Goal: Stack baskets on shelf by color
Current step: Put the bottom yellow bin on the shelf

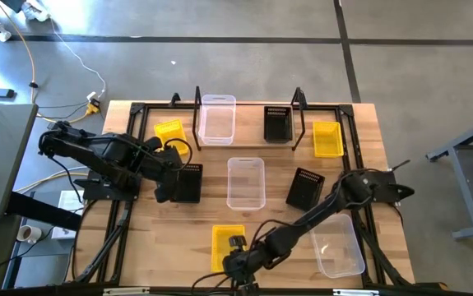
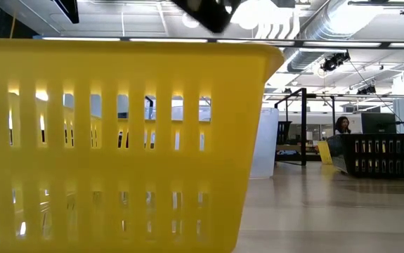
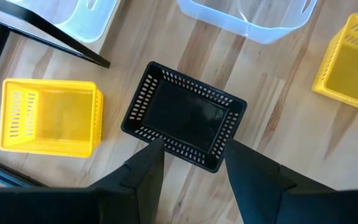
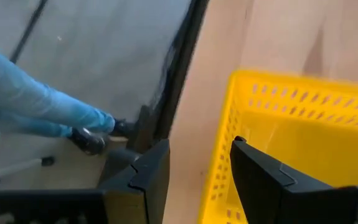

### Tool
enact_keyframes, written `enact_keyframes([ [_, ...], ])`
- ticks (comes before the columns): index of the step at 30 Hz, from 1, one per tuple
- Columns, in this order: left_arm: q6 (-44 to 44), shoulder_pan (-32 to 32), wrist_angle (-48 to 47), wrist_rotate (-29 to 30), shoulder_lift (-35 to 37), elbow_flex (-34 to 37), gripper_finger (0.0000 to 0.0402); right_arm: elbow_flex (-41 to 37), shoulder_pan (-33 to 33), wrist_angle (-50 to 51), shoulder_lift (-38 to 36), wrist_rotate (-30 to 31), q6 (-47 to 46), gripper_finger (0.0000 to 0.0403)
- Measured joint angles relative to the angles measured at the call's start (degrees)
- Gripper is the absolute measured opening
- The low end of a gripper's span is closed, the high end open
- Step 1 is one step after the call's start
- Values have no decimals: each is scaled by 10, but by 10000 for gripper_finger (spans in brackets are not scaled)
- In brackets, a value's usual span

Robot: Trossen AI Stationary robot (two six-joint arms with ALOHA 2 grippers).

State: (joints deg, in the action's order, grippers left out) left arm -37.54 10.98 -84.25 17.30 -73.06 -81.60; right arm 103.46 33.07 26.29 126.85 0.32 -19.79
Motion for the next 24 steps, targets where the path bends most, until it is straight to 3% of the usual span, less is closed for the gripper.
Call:
enact_keyframes([
  [21,-24,0,1,-2,0,0,158,-12,0,26,34,7,-21,153],
  [24,-24,0,1,-2,0,0,158,-12,0,34,35,7,-29,132],
])
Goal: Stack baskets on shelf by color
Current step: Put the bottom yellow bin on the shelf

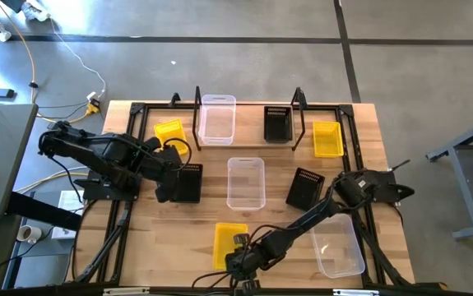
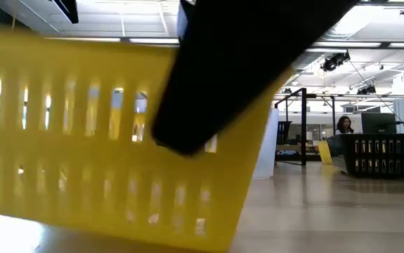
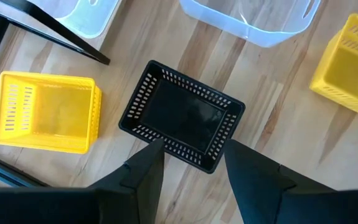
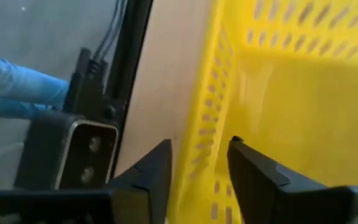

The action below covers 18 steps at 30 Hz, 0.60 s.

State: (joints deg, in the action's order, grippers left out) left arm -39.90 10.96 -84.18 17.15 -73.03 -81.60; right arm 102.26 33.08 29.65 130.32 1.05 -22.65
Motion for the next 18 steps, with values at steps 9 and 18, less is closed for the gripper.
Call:
enact_keyframes([
  [9,5,0,0,0,0,0,158,1,3,4,-5,-44,6,17],
  [18,11,0,-3,0,0,0,158,1,4,54,-44,-51,38,2],
])
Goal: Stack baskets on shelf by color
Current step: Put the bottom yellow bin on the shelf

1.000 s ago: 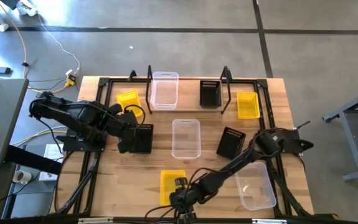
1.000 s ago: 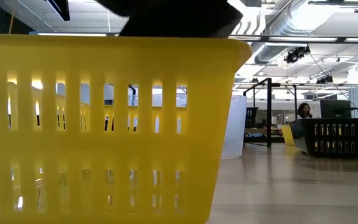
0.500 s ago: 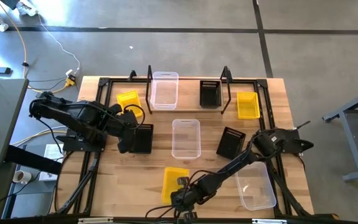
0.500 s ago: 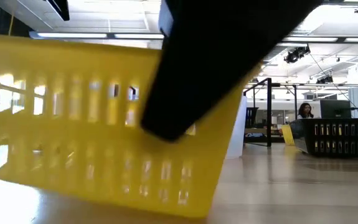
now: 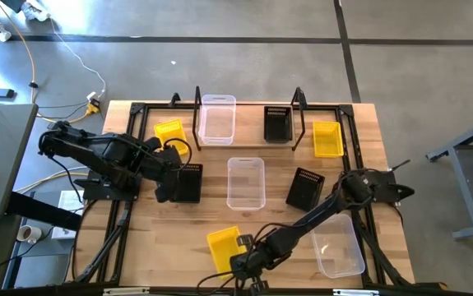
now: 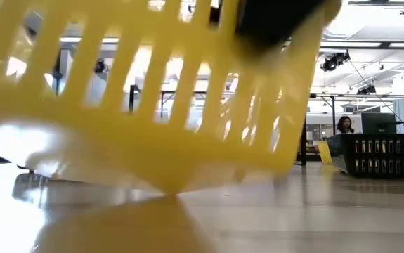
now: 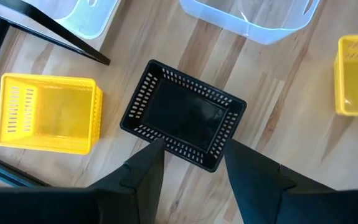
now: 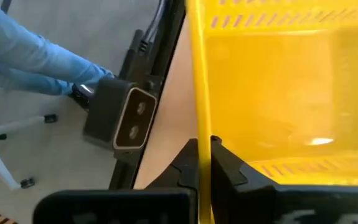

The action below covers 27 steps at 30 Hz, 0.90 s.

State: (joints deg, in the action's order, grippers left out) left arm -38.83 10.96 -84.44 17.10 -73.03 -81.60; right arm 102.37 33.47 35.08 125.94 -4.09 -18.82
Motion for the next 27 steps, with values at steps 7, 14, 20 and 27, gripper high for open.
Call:
enact_keyframes([
  [7,0,0,0,-14,0,0,158,0,-1,29,-52,1,22,0],
  [14,0,0,0,-14,0,0,158,0,-10,85,-101,65,31,0],
  [20,0,0,0,11,0,0,158,0,-36,131,-146,123,40,0],
  [27,15,0,2,53,0,0,158,0,-81,184,-209,210,66,0],
])
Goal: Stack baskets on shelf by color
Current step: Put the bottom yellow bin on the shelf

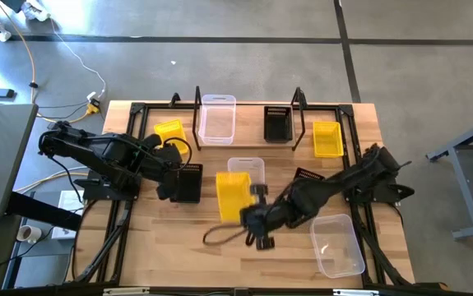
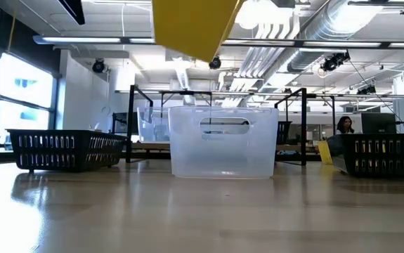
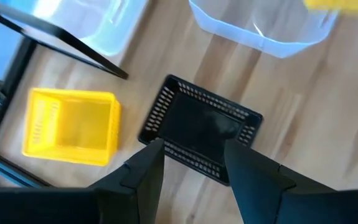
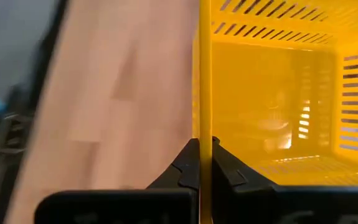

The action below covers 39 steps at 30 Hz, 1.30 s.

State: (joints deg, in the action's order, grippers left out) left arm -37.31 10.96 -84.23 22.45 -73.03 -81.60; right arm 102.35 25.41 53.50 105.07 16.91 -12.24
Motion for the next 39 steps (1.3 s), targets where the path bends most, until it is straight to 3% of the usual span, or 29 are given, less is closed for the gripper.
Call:
enact_keyframes([
  [7,5,-8,2,88,0,0,158,0,-55,29,-69,101,22,0],
  [18,24,-54,31,172,0,0,158,0,-126,37,-147,222,82,0],
  [24,105,-90,85,190,0,0,158,0,-163,37,-153,305,138,0],
  [30,194,-126,120,194,0,0,158,-1,-207,55,-148,294,147,0],
  [39,221,-164,122,191,0,0,158,-1,-254,94,-100,211,112,0],
])
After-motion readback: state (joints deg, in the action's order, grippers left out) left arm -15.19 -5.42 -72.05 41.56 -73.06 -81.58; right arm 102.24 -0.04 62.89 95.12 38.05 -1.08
